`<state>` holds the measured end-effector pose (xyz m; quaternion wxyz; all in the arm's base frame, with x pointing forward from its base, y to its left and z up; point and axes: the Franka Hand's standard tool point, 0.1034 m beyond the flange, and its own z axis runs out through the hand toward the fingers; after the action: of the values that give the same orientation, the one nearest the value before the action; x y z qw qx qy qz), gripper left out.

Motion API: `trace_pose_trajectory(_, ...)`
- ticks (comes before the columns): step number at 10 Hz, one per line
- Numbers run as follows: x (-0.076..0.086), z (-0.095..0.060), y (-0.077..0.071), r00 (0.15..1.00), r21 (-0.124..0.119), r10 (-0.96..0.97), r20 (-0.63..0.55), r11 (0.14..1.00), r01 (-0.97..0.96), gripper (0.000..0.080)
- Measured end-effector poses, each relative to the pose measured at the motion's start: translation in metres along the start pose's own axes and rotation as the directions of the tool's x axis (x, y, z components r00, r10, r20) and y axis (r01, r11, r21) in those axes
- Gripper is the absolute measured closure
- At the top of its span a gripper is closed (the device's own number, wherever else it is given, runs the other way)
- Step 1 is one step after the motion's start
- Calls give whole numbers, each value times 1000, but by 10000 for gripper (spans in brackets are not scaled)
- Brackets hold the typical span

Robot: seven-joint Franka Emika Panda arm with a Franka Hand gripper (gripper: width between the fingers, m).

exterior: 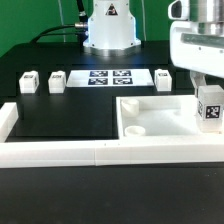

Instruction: Assemble square table

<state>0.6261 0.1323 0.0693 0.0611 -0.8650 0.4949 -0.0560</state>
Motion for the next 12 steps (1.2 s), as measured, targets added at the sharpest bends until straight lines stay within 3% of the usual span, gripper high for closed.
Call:
trace_pose_trajectory(4,0,0,2,949,-14,-315,7,949,315,151)
trace_pose_trajectory(6,9,-1,4,772,-16,-636,-4,772,636,150)
trace_pose_trajectory(8,26,-2,9,600,-22,-800,-3,600,800,150)
trace_pose_trajectory(10,23,-1,8,617,-21,-787,-2,617,787,150)
trace_pose_trajectory(11,24,-1,8,618,-21,-786,-2,618,786,278)
trace_pose_trajectory(12,23,-1,8,684,-19,-729,-4,684,729,417)
